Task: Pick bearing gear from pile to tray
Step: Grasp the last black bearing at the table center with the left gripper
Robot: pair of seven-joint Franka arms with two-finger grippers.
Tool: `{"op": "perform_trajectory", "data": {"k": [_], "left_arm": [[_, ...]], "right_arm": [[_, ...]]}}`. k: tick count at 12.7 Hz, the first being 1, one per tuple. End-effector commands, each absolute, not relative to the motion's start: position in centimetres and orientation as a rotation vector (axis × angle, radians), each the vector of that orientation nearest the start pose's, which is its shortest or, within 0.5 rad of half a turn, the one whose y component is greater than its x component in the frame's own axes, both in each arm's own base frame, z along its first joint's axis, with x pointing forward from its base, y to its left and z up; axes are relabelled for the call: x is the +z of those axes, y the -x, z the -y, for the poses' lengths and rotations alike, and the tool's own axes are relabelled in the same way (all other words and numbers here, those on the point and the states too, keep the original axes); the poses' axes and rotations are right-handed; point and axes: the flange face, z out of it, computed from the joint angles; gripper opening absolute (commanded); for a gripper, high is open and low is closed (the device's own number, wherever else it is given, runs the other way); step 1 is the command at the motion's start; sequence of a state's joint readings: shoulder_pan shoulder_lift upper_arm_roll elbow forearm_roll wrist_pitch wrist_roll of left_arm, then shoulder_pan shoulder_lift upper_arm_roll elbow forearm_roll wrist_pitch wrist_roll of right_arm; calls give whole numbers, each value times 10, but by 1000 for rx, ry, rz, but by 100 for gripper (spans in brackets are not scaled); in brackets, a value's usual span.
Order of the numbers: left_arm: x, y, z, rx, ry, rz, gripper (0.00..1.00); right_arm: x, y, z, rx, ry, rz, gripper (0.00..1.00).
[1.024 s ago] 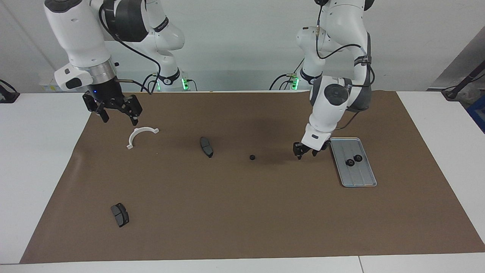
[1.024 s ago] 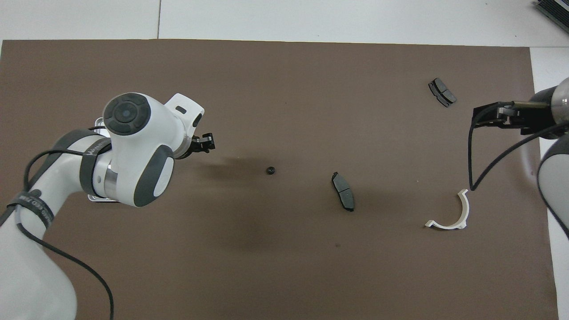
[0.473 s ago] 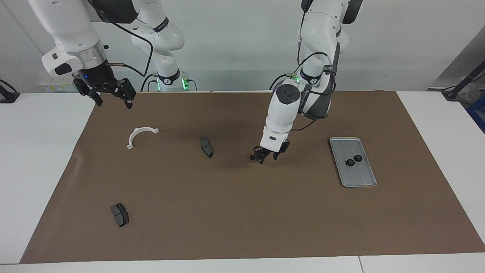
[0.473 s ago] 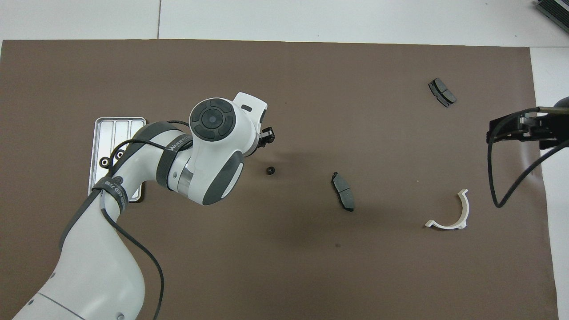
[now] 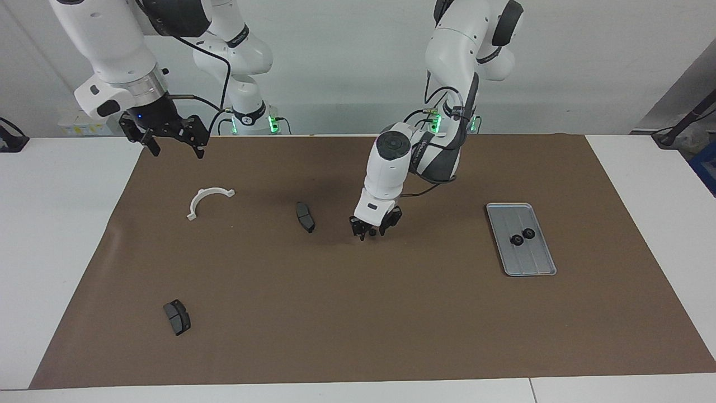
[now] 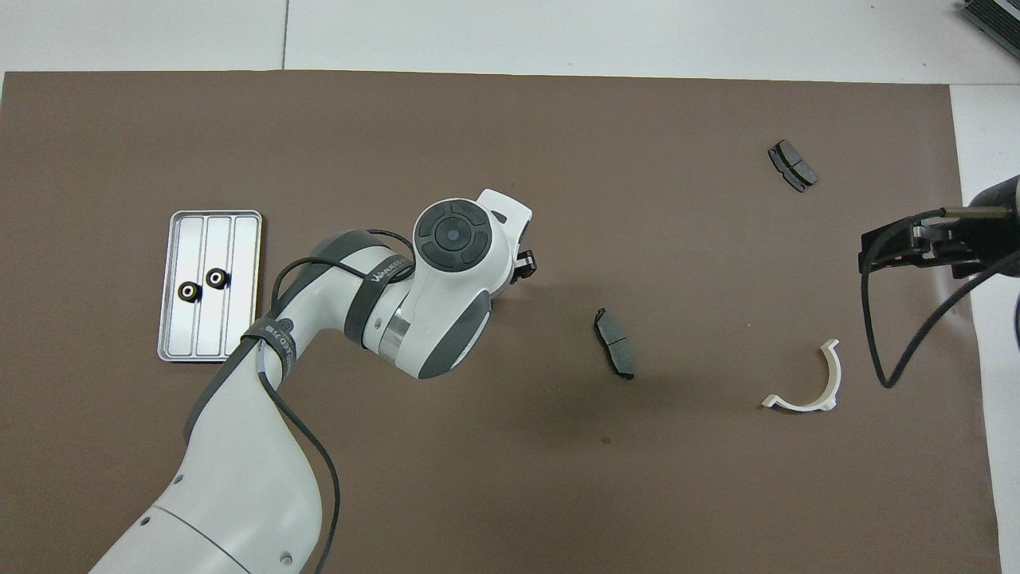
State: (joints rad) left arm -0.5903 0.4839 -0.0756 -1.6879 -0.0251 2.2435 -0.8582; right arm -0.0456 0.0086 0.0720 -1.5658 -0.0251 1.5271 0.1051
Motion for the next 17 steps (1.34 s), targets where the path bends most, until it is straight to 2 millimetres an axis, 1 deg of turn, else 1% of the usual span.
{"op": "perform_trajectory", "data": {"k": [1, 2, 4, 7, 10, 12, 14, 17], "left_arm": [[310, -522, 421, 36, 3177, 334, 61], [308, -517, 422, 61, 3163, 322, 61], [304, -512, 420, 82, 3150, 315, 60], [299, -509, 417, 94, 3142, 312, 56], [294, -506, 416, 103, 3137, 307, 51], [294, -505, 416, 104, 3137, 302, 41], [295, -507, 415, 103, 3138, 305, 28], [295, -510, 412, 102, 3137, 312, 14]], "right_arm": [[619, -549, -7, 52, 3165, -97, 100], [619, -551, -3, 45, 3160, -104, 100], [620, -550, -2, 43, 3152, -109, 100], [619, -550, -9, 50, 3151, -87, 100], [619, -550, -9, 48, 3151, -87, 100], [619, -550, -9, 48, 3151, -87, 100], [619, -550, -9, 48, 3151, -87, 100], [619, -550, -9, 48, 3151, -87, 100]]}}
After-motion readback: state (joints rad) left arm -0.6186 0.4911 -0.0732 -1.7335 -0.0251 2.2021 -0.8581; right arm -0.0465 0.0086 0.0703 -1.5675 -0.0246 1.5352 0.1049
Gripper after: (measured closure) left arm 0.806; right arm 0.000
